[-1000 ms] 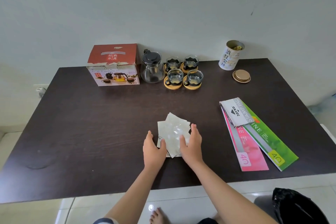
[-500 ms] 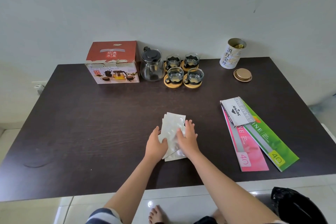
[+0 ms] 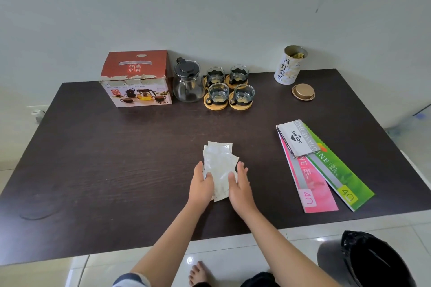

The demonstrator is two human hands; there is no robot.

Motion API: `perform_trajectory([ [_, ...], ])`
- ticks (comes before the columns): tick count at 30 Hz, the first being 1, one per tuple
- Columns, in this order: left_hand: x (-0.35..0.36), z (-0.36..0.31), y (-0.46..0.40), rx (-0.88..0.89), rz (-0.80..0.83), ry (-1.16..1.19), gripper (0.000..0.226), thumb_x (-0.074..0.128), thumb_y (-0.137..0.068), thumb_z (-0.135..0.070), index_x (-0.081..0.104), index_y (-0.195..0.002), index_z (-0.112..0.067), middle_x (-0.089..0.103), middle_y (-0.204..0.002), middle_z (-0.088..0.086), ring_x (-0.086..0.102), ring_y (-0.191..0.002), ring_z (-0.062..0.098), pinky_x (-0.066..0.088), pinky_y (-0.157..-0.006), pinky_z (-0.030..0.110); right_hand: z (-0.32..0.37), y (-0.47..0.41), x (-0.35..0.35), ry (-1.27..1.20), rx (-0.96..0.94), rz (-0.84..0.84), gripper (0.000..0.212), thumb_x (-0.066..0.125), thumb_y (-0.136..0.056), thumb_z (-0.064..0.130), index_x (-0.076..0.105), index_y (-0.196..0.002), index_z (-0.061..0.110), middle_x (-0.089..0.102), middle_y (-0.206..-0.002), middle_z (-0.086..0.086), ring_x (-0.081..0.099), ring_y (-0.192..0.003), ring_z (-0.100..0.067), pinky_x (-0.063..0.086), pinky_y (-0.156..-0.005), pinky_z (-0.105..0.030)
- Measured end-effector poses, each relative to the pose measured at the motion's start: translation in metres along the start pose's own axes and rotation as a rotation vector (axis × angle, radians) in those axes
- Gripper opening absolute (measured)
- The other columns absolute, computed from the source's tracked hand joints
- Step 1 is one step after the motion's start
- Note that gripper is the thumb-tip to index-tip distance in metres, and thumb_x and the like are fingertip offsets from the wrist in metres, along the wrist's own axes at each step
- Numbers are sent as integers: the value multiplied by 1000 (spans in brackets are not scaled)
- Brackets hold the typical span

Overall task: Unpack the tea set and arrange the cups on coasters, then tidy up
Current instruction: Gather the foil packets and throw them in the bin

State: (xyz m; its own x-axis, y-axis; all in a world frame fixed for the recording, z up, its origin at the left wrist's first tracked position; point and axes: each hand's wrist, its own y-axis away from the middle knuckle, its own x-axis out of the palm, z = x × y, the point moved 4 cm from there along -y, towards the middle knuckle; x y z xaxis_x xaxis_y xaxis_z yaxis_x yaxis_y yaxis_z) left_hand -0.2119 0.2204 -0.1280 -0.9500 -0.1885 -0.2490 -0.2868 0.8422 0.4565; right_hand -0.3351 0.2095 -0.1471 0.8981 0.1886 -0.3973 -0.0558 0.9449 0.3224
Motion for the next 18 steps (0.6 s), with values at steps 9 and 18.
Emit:
perform_trajectory([
  [9,-18,-2,-22,7,-61,-106,54,41,-94,-16,27,-146,-16,39,-148,0,36,-135,19,31,-111,39,10,-45,-12,379,74,-14,67,39,-100,33,7,-152,7,-4,-161,-6,-9,-148,-20,-6,-116,-47],
  [18,-22,-7,-23,59,-89,-159,54,38,-93,-15,29,-146,-19,37,-149,-3,34,-137,15,30,-109,29,9,-37,-15,7,36,-250,58,42,-100,23,19,-151,11,17,-159,-6,11,-147,-21,17,-119,-41],
])
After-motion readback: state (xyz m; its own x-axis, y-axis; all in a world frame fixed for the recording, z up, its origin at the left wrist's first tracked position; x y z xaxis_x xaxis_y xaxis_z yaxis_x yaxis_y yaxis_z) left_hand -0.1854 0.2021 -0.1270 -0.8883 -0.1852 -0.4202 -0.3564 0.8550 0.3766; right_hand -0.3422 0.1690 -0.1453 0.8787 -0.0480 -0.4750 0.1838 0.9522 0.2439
